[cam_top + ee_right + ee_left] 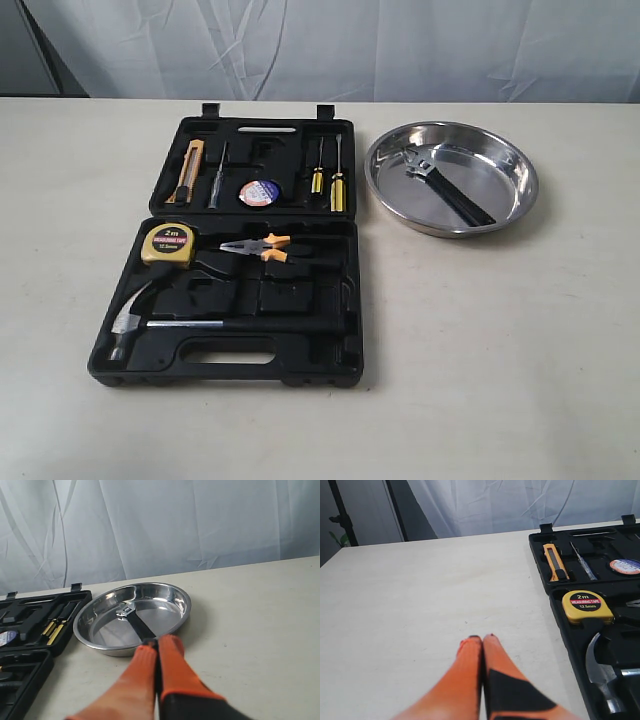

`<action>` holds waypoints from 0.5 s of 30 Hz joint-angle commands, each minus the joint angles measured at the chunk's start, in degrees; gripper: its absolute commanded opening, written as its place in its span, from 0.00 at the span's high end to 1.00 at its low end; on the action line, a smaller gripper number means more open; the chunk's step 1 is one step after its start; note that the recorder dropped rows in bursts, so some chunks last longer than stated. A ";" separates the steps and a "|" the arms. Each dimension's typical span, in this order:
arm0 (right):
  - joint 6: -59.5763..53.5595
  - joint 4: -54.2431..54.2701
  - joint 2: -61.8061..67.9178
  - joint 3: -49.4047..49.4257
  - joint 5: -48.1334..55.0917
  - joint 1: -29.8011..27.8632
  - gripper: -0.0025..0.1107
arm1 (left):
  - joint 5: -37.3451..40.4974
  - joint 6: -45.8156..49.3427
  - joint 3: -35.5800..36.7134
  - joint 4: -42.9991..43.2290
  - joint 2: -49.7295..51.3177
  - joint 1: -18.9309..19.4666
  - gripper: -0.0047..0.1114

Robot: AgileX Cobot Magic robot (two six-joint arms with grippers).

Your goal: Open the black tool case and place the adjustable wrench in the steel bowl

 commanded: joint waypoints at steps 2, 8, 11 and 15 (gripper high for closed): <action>-0.33 0.40 -0.34 0.23 -0.32 -0.31 0.99 | -0.58 -0.10 -0.16 0.23 -0.15 0.22 0.96; -0.33 0.40 -0.34 0.23 -0.32 -0.31 0.99 | -0.58 -0.10 -0.16 0.23 -0.15 0.22 0.96; -0.33 0.40 -0.34 0.23 -0.32 -0.31 0.99 | -0.58 -0.10 -0.16 0.23 -0.15 0.22 0.96; -0.33 0.40 -0.34 0.23 -0.32 -0.31 0.99 | -0.58 -0.10 -0.16 0.23 -0.15 0.22 0.96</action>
